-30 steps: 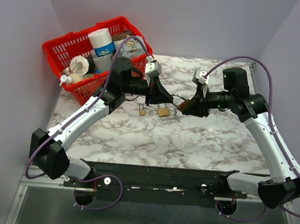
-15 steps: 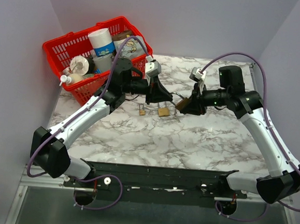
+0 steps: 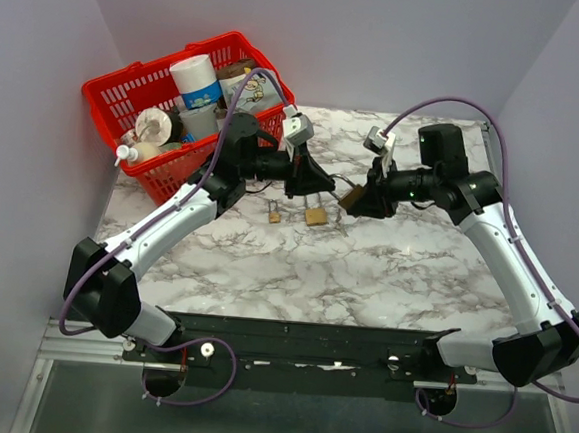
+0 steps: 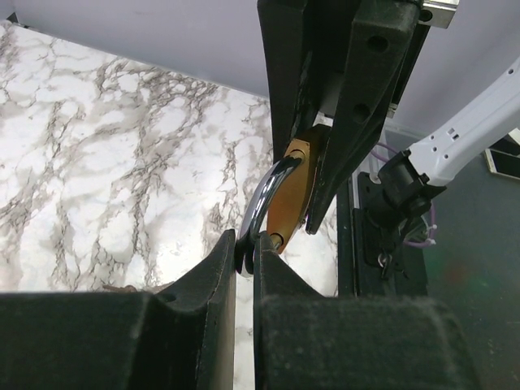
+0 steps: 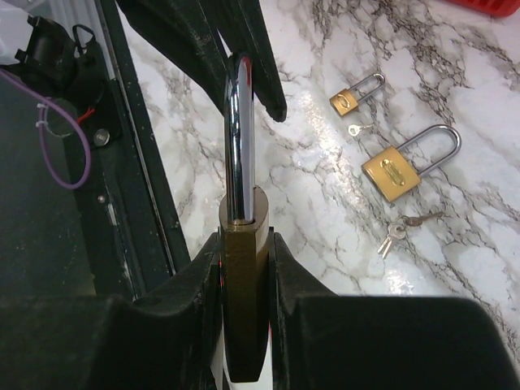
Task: Lock with the key
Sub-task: Lock the lock.
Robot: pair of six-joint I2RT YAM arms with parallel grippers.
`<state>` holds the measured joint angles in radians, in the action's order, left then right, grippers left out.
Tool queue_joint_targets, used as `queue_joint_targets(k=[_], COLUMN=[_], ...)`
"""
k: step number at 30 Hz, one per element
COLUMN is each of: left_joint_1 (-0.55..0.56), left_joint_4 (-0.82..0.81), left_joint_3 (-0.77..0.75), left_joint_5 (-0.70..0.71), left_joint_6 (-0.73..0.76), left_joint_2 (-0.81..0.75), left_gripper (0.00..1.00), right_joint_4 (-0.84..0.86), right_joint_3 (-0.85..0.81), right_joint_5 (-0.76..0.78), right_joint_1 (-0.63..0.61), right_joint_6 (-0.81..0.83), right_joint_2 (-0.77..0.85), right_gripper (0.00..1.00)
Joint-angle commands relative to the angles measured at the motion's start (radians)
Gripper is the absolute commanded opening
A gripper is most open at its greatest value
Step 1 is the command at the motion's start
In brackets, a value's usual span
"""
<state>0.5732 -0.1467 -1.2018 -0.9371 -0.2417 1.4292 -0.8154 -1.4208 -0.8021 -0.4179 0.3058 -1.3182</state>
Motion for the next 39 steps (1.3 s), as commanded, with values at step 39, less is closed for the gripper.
queue_joint_targets(k=[39], left_joint_1=[-0.009], left_joint_4=[-0.066], left_joint_3=[-0.134], left_joint_5=[0.014], left_joint_6=[-0.171], left_joint_2=[0.008], left_gripper=[0.0], right_joint_4=[0.455], right_joint_3=[0.143], right_joint_5=[0.058], right_joint_1=[-0.056], right_joint_6=[-0.166], right_joint_2=[0.143], right_gripper=[0.01])
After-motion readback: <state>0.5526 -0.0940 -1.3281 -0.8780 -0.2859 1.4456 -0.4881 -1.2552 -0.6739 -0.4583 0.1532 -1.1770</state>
